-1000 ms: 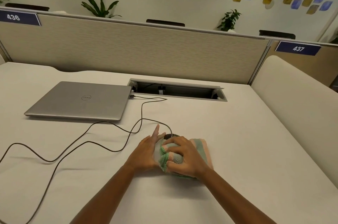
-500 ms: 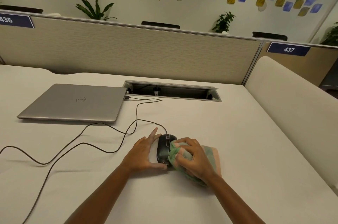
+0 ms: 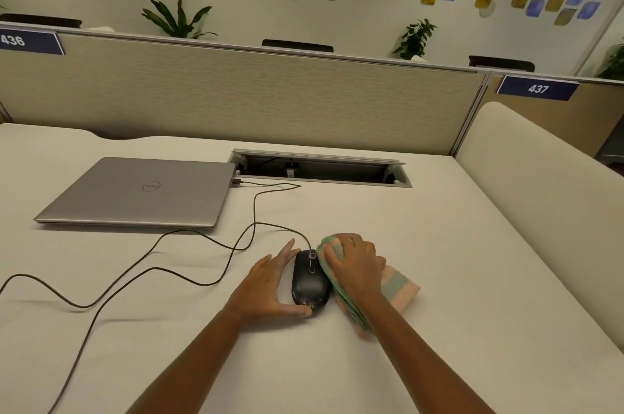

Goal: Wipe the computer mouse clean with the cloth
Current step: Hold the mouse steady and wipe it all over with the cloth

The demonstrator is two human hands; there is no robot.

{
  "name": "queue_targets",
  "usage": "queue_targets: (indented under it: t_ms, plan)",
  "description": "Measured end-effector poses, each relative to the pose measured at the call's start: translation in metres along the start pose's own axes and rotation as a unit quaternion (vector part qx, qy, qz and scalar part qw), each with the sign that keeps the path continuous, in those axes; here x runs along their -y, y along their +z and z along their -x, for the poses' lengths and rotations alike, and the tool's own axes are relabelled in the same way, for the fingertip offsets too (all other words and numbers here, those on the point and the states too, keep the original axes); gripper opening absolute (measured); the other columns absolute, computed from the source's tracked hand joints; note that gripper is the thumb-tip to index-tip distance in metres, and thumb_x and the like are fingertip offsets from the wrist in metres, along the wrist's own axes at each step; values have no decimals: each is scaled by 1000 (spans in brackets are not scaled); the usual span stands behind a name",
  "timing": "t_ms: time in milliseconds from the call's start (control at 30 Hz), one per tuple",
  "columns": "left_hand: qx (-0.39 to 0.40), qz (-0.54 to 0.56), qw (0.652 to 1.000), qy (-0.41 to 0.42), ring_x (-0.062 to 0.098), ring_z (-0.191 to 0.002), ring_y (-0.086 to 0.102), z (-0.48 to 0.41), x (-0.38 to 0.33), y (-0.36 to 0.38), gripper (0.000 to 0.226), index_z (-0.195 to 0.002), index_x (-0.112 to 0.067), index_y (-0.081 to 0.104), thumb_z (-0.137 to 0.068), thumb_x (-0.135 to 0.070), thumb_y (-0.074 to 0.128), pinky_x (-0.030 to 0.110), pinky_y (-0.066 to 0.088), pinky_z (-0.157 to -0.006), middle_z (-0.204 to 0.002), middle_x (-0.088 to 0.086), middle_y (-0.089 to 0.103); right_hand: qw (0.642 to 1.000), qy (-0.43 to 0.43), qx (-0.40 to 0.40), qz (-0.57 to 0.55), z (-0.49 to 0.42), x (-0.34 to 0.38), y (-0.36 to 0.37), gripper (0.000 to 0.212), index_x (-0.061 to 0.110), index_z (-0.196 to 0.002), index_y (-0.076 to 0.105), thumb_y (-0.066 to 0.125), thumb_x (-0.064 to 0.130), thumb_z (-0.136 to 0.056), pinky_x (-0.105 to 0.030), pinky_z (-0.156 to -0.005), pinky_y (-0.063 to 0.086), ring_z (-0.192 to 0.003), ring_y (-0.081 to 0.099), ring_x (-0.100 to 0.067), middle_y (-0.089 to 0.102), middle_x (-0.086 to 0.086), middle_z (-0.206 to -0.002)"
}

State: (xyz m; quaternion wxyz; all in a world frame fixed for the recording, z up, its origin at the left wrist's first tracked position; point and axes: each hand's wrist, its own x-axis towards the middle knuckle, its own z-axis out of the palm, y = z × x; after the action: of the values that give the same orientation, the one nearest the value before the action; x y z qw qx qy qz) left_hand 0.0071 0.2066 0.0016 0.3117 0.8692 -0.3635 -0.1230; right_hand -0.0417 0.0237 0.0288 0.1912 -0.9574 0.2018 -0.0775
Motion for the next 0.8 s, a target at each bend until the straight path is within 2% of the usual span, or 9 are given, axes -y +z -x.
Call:
queue_targets:
  t_ms: [67, 100, 300, 400, 500, 633, 733, 800]
  plan:
    - [-2, 0, 1000, 0, 16, -138, 23, 0, -1, 0, 125, -142, -34, -6, -43, -90, 47, 37, 15, -117, -150, -15, 23, 998, -47, -31, 14, 10, -2, 3, 76, 30, -125, 48, 6, 63, -72, -40, -90, 33, -118, 43, -23, 47, 6, -136]
    - [-1, -1, 1000, -1, 16, -137, 23, 1, -2, -1, 127, -143, -33, -5, -42, -90, 46, 37, 15, -117, -150, -15, 23, 996, -74, -41, 13, 16, -5, 4, 74, 30, -125, 48, 7, 62, -72, -40, -90, 33, -117, 44, -23, 48, 7, -136]
    - [-3, 2, 1000, -6, 17, -137, 23, 1, -1, 0, 124, -142, -36, -3, -43, -91, 46, 41, 18, -116, -150, -14, 24, 979, -195, -54, -31, 52, -24, 0, 40, 39, -114, 51, 37, 57, -81, -34, -79, 36, -104, 54, -19, 59, 11, -122]
    - [-5, 3, 1000, -10, 20, -138, 22, 1, 2, 3, 118, -137, -46, -8, -44, -90, 50, 45, 22, -114, -150, -16, 22, 966, -257, -37, -14, 70, -36, -1, 33, 42, -111, 50, 46, 54, -80, -34, -76, 42, -98, 57, -17, 61, 12, -118]
    - [-3, 3, 1000, -10, 19, -139, 20, 2, 0, 2, 118, -136, -46, -8, -43, -90, 49, 44, 20, -115, -151, -16, 21, 956, -290, -27, 32, 75, -45, -2, 31, 43, -108, 51, 49, 54, -78, -30, -70, 43, -92, 59, -13, 62, 16, -111]
    - [-2, -3, 1000, -4, 16, -138, 21, 1, -3, 0, 126, -143, -33, -2, -41, -92, 45, 37, 16, -116, -150, -14, 23, 968, -249, -20, 0, 63, -39, -9, 38, 34, -107, 55, 39, 54, -79, -30, -74, 33, -94, 57, -18, 62, 12, -110]
    - [-2, -5, 1000, -2, 16, -138, 22, 2, -3, -1, 123, -140, -37, -4, -43, -86, 55, 35, 15, -116, -150, -15, 23, 985, -160, -33, -57, 47, -35, -17, 54, 29, -111, 52, 28, 60, -74, -35, -79, 33, -95, 51, -18, 60, 10, -105]
    - [-1, -3, 1000, -5, 15, -138, 22, 2, -4, -1, 124, -141, -37, -4, -43, -87, 54, 35, 15, -116, -150, -16, 23, 987, -98, -46, -119, 33, -29, -25, 49, 27, -107, 49, 33, 61, -75, -35, -79, 33, -89, 50, -18, 59, 8, -94]
